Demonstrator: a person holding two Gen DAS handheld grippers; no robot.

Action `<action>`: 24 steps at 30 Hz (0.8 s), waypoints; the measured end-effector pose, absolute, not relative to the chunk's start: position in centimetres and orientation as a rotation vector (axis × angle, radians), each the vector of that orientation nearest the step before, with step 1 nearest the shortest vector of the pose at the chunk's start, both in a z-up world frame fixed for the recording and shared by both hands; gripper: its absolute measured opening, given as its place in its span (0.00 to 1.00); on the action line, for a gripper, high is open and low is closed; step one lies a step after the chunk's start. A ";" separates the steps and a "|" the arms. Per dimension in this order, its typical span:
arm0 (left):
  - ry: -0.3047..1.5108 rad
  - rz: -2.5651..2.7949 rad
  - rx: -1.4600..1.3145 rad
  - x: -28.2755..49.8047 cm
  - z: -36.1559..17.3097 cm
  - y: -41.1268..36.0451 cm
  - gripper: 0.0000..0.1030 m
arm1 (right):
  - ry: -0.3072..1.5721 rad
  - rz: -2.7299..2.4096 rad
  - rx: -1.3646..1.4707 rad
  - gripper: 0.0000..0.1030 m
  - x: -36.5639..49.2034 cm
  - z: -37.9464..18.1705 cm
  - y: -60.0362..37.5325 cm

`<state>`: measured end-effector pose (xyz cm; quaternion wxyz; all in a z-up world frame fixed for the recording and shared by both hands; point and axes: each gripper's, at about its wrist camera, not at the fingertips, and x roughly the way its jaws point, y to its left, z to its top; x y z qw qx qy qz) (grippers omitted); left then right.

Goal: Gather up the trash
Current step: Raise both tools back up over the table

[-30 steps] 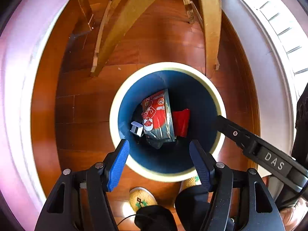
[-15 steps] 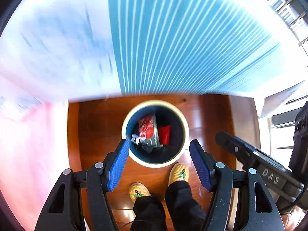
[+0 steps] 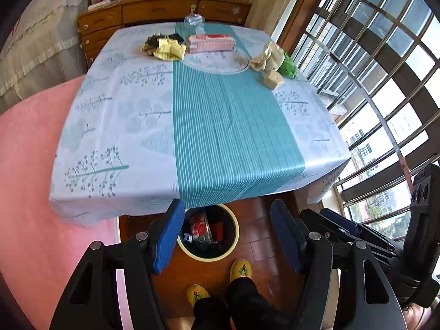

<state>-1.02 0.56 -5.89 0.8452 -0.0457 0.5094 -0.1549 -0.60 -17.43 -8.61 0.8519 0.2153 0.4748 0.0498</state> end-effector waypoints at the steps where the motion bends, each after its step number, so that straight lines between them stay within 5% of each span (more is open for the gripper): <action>1: 1.052 -0.332 -0.091 -1.1 -4.7 0.6 0.64 | 0.982 0.106 0.447 0.51 -0.6 -7.5 -17.3; 12: 0.914 -0.363 -0.071 1.8 4.9 -0.4 0.64 | 0.801 0.057 0.408 0.51 1.1 2.0 -19.1; 24: 0.943 -0.364 -0.039 13.7 3.8 -7.9 0.64 | 0.765 0.015 0.449 0.51 12.9 2.0 -28.5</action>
